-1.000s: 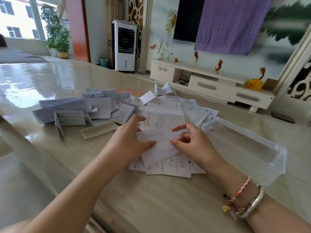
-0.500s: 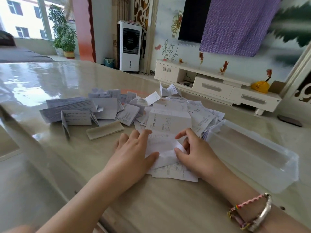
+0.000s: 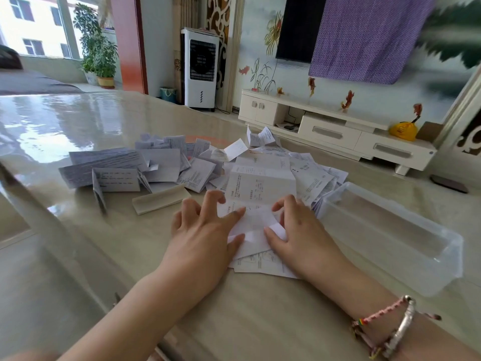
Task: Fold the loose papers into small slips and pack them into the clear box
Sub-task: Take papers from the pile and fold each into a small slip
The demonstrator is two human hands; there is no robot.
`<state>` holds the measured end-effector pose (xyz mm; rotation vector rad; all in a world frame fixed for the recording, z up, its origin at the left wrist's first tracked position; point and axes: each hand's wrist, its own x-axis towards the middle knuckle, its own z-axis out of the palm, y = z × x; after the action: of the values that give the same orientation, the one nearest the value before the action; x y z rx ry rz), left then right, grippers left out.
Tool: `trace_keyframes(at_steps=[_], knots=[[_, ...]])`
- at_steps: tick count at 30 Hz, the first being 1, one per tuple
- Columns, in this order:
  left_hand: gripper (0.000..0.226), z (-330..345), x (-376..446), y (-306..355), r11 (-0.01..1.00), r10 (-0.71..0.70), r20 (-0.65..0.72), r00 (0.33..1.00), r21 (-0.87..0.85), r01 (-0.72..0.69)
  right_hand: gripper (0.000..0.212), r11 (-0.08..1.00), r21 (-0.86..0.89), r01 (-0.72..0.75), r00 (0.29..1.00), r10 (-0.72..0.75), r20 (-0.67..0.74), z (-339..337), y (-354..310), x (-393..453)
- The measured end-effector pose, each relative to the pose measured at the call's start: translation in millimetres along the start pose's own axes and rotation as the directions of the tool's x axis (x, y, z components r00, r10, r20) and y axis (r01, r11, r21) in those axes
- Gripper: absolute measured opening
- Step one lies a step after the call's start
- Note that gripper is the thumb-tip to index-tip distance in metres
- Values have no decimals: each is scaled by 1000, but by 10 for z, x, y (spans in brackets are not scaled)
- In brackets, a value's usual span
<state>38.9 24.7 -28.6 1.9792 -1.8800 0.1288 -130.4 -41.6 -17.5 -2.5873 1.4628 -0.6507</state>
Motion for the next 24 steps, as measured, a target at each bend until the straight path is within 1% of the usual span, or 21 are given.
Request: trace_keyframes(at_steps=[2,4,7,10,12,14,16,17,19,21,22,24], knots=[[44,5,7,13,1000,21,-1,1000,2,-21,48,993,-103,59,997,-63,-38,5,4,-44],[43,6,13,8,1000,30,14,999,7,-30,55,981,-152,119,992,-125,-29,-9,4,-76],[47,-6,20,-34,999,33,89,995,-22,-31,46,972,-206,109,994,-107,18,-85,63,-81],[58,-34,33,-72,999,35,181,983,-27,-30,38,971,-225,86,996,-79,41,-176,156,-78],[63,-49,36,-83,999,38,200,979,-27,-33,34,974,-195,119,992,-111,53,-201,175,-86],[65,-61,40,-93,998,46,186,982,-44,-38,32,969,-126,213,977,-207,59,-215,181,-71],[63,-78,56,-104,996,69,154,986,-62,-60,28,959,-3,282,956,-281,88,-246,179,-48],[58,-88,67,-114,995,87,135,987,-68,-79,29,954,76,290,948,-297,110,-263,174,-43],[46,-108,92,-138,990,130,104,986,-75,-122,39,940,186,287,936,-317,155,-286,170,-41],[41,-106,100,-156,984,164,101,981,-85,-155,48,940,191,284,927,-320,196,-282,174,-41],[46,-97,100,-164,981,180,101,979,-86,-171,49,939,173,296,923,-327,200,-270,178,-36],[68,-71,95,-169,974,214,76,974,-90,-207,47,937,125,326,920,-345,185,-254,181,-28]])
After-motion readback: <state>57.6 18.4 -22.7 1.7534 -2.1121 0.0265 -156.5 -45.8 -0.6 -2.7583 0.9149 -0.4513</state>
